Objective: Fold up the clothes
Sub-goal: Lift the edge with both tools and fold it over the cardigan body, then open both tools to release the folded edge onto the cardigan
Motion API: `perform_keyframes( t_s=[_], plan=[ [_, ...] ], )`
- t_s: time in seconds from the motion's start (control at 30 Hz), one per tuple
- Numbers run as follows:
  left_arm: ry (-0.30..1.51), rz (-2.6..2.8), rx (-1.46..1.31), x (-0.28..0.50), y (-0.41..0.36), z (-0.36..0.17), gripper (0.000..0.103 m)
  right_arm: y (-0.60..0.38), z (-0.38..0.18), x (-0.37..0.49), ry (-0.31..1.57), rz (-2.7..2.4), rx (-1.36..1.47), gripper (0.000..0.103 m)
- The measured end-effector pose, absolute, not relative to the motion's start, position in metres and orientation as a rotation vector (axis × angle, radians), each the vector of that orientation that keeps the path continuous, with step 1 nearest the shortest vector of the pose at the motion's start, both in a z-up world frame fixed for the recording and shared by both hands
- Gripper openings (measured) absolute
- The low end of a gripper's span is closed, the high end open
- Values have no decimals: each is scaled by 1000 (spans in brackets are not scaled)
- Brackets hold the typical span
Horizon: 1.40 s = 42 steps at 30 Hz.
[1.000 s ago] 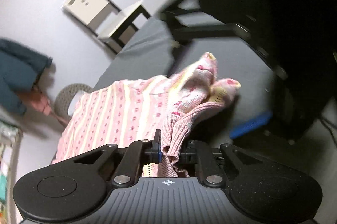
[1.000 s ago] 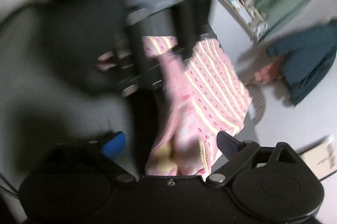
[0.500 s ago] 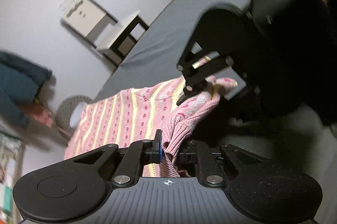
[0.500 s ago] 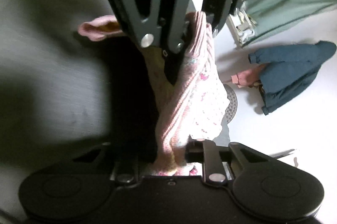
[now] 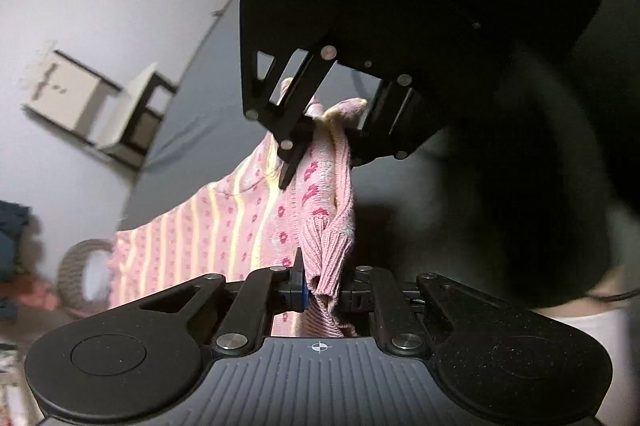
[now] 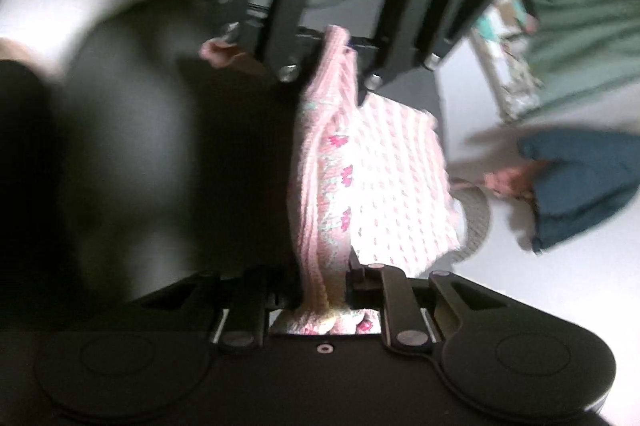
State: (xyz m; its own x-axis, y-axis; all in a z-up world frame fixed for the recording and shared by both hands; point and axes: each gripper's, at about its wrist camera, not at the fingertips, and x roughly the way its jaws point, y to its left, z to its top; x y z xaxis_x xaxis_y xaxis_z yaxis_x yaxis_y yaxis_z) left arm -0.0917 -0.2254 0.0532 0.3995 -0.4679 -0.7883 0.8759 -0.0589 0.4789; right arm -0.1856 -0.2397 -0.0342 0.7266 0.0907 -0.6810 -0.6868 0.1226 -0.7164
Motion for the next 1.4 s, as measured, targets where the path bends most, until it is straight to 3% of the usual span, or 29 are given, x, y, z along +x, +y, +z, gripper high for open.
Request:
perform_keyframes(
  t_s=[0.27,0.67,0.87,1.07,1.1,1.13,1.17,1.2,1.23,1.27,1.4],
  plan=[
    [585,-1306,1060,-112,-221,60,10,-235,-15,-232,680,823,-1307,18],
    [679,-1167,930,25,-226,95,11,-243,47,-70,1005,1037,-1038,20],
    [765,-1113,853,94,-221,62,20,-233,22,10,1201,1077,-949,20],
    [828,-1072,535,129,-169,29,21,-227,-21,52,1315,1097,-889,20],
    [828,-1059,475,127,-156,26,24,-227,-28,56,1333,1093,-878,21],
    [825,-1057,429,121,-143,22,35,-227,-35,60,1351,1091,-866,21],
    [822,-1055,383,115,-130,19,54,-228,-41,62,1369,1089,-849,22],
    [819,-1055,343,107,-117,15,64,-229,-47,63,1386,1082,-833,25],
    [811,-1064,323,97,-109,9,81,-230,-52,63,1397,1078,-818,31],
    [797,-1072,312,86,-103,5,89,-233,-55,63,1399,1068,-801,38],
    [702,-1039,404,47,-103,-8,90,-253,-56,66,1399,1023,-638,46]
  ],
)
